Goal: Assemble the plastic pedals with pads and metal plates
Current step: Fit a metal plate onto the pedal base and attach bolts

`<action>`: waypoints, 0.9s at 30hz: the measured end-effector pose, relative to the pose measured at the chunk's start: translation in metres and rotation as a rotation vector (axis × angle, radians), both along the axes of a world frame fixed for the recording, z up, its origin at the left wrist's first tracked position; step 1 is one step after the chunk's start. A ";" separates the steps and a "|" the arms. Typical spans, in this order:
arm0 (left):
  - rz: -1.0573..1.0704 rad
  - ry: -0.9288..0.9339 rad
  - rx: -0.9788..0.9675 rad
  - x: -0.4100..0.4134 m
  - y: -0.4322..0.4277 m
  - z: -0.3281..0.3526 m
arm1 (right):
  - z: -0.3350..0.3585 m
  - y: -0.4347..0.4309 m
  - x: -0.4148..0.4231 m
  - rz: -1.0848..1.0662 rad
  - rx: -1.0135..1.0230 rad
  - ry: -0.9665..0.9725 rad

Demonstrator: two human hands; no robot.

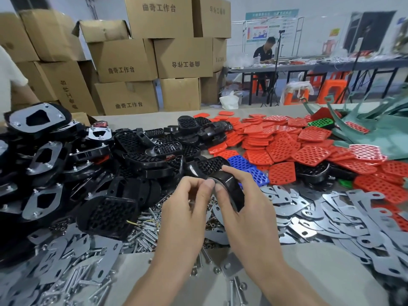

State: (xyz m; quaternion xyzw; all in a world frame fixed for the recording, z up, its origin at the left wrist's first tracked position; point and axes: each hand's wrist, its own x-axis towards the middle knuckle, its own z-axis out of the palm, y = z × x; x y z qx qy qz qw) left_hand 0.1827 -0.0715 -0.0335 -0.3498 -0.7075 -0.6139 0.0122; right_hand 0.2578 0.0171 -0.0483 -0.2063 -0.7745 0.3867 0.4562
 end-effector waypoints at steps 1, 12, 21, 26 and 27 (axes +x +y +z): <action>0.021 0.073 -0.004 -0.001 -0.001 -0.001 | 0.000 0.000 0.000 0.010 -0.012 -0.006; 0.042 0.191 0.107 -0.010 0.004 -0.007 | 0.003 0.001 -0.002 0.185 -0.254 0.104; -0.103 0.187 0.086 -0.011 0.002 -0.005 | 0.002 0.011 -0.007 0.349 -0.589 0.173; -0.070 0.088 0.089 -0.014 0.006 -0.007 | 0.002 0.009 -0.008 0.414 -0.650 0.177; -0.073 0.118 0.079 -0.015 0.006 -0.007 | 0.001 0.010 -0.009 0.417 -0.683 0.178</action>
